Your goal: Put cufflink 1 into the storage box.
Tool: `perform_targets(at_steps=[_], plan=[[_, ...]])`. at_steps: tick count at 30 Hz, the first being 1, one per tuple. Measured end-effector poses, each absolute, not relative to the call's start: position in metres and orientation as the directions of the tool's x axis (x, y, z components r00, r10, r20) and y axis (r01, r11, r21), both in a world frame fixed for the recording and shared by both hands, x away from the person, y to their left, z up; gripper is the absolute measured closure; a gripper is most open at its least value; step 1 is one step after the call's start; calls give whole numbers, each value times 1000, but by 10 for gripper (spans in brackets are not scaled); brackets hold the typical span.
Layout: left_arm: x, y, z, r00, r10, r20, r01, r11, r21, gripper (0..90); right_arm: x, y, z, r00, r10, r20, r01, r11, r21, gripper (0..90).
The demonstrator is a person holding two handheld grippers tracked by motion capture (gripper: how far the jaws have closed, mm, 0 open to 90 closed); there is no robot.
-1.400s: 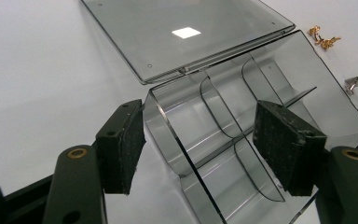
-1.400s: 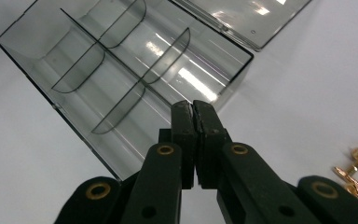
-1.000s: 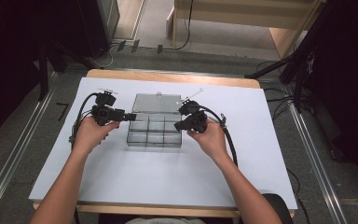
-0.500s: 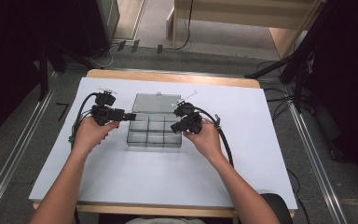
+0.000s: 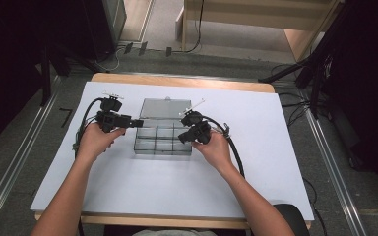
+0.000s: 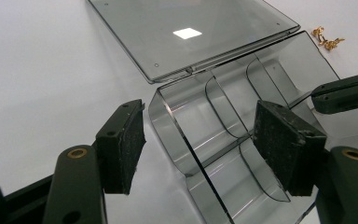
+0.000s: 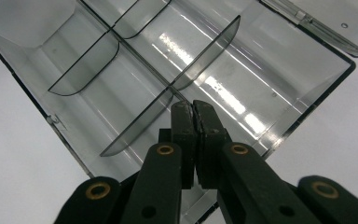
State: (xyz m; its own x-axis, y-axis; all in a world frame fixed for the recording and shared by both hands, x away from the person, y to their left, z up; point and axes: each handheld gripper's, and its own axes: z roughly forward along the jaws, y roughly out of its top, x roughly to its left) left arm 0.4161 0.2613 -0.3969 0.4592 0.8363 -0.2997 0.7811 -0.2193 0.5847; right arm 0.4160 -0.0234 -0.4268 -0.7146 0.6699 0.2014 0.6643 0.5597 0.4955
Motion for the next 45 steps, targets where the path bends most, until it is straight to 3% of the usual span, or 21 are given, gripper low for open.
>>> perform_targets(at_steps=[23,35,40,45], plan=[[417,262,-399,460,836,-298,781,-222,584,349,410,-13,-443,-741,637,212,652,608,452,882],[417,263,-397,459,836,-299,778,-217,589,349,409,-24,-425,-732,643,223,654,573,494,800],[416,265,-396,462,833,-304,778,-216,590,348,407,-31,-418,-725,649,230,657,553,512,707],[415,266,-395,460,837,-297,776,-216,592,346,404,-37,-413,-724,652,226,656,548,520,676]])
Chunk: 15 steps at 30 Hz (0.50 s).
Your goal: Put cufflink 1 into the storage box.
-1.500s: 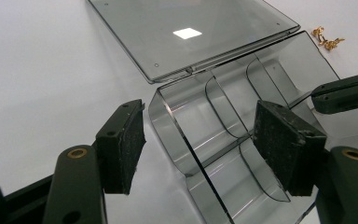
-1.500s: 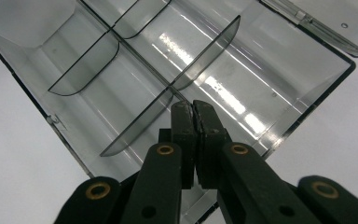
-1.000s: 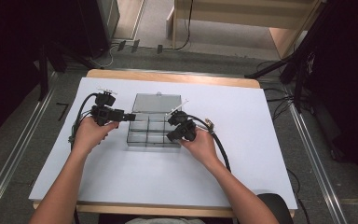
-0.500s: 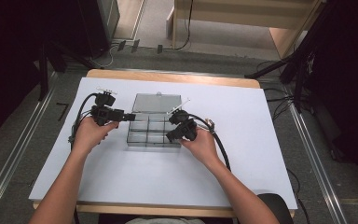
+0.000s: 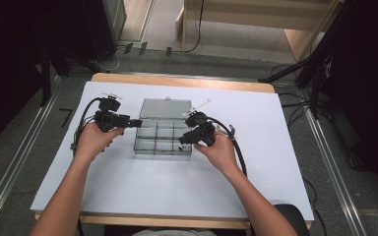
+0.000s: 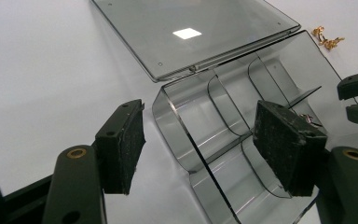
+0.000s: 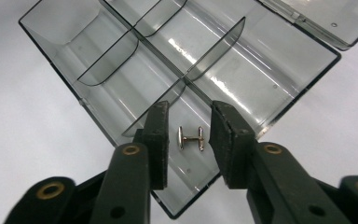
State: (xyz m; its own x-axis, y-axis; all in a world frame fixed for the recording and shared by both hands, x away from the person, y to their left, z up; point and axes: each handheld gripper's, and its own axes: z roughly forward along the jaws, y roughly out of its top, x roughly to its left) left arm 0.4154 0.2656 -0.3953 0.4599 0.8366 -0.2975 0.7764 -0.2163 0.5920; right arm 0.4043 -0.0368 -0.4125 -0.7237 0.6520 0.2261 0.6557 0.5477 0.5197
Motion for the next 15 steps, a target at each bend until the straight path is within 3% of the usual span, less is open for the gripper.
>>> perform_targets(at_steps=[15], plan=[[414,267,-391,470,836,-282,767,-229,599,342,400,-59,-404,-711,661,240,665,520,536,578]])
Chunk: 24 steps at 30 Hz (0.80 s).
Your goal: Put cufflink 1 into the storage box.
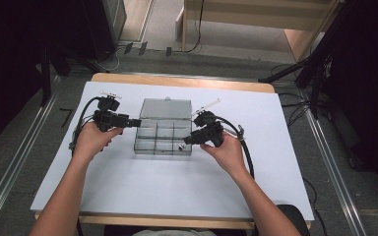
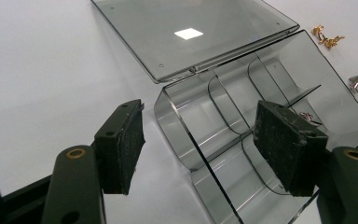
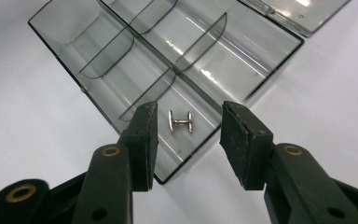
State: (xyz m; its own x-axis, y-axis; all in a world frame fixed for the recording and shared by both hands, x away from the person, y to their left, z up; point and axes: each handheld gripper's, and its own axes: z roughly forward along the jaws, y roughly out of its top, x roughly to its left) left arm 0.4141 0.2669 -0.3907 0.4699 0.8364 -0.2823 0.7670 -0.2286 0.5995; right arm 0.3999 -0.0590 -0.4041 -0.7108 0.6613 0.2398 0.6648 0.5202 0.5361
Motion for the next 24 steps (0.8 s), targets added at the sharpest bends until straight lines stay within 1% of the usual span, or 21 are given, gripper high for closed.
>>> perform_targets(at_steps=[24], plan=[[419,267,-388,475,833,-283,761,-228,608,342,391,-105,-406,-648,726,232,708,461,535,588]])
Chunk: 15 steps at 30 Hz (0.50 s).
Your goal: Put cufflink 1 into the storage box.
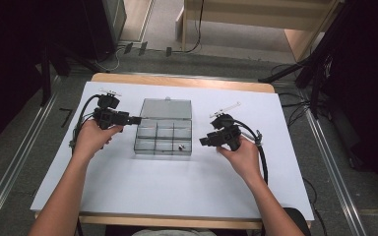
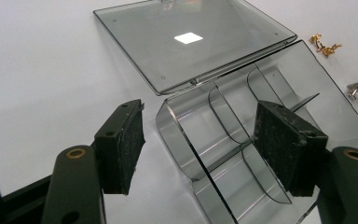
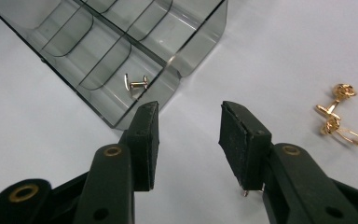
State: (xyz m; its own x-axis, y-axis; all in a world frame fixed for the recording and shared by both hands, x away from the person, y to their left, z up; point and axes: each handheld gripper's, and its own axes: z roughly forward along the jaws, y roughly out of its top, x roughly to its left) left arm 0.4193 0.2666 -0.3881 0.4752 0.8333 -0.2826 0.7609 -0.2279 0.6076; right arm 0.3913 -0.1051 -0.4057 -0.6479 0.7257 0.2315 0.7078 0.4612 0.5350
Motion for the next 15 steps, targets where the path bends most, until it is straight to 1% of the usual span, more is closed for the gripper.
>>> perform_targets(at_steps=[15], plan=[[423,265,-388,481,829,-284,759,-231,609,342,391,-124,-416,-605,766,220,740,437,512,609]])
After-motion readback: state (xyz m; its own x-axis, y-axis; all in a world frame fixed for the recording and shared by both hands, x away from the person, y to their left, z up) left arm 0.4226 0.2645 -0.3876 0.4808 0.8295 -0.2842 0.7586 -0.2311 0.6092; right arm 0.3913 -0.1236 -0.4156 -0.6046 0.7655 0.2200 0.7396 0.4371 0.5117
